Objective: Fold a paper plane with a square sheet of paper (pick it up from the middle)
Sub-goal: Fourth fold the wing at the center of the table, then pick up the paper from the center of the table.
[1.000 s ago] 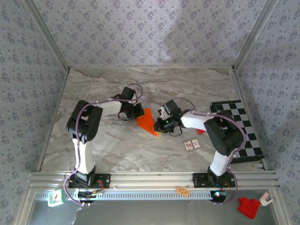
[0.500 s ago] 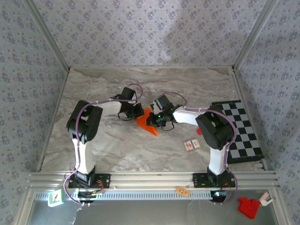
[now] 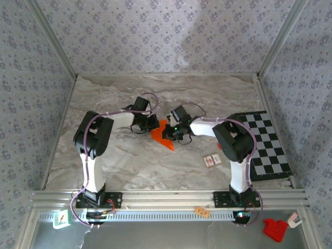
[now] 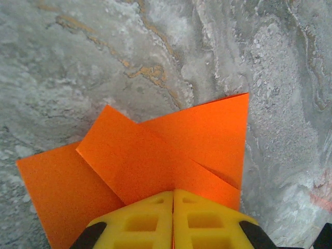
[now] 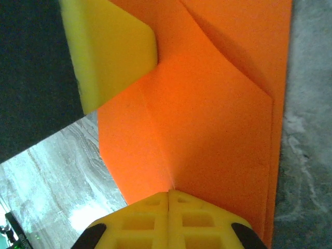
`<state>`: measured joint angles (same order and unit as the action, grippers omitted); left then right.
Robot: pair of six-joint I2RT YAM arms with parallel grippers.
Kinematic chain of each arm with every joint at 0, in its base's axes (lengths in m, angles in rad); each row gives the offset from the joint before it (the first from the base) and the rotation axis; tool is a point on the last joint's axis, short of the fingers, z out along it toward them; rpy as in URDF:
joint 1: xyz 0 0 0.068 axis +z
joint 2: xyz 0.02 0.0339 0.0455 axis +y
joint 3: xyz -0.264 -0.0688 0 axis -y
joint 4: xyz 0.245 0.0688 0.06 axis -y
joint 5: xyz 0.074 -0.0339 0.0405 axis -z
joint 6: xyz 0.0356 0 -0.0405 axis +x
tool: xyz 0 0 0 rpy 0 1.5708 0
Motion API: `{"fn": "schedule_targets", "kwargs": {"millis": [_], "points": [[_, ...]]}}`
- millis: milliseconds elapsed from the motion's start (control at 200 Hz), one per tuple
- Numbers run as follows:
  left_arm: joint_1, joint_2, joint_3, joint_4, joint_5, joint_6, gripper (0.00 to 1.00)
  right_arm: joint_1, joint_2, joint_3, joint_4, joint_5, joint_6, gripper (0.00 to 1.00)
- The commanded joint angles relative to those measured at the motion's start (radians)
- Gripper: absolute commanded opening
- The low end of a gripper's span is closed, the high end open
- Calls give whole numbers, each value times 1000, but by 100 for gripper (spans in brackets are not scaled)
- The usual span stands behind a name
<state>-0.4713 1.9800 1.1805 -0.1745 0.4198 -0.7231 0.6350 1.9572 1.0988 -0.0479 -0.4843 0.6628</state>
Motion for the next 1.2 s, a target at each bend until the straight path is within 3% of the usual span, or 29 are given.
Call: {"fn": "schedule_targets", "kwargs": {"millis": [0,180,485,830,1009,1194], "points": [[3,30,-47,-71,-94,17,7,0,-18,-76,-26,-20,5,4],[11,42,-57,-65,-96,11,7,-5,-97,-167,-15,-83,-1,5],[7,26,-27,-66,-48,7,8,-11,-231,-375,47,-34,69,7],[-7,-27,70,-81,36,-5,14,-33,-397,-391,25,2,55,9],[-5,-125,105,-66,56,-56,31,-81,-445,-346,90,35,58,23],[31,-219,31,-10,46,-140,52,-118,-334,-234,108,-21,42,33]]}}
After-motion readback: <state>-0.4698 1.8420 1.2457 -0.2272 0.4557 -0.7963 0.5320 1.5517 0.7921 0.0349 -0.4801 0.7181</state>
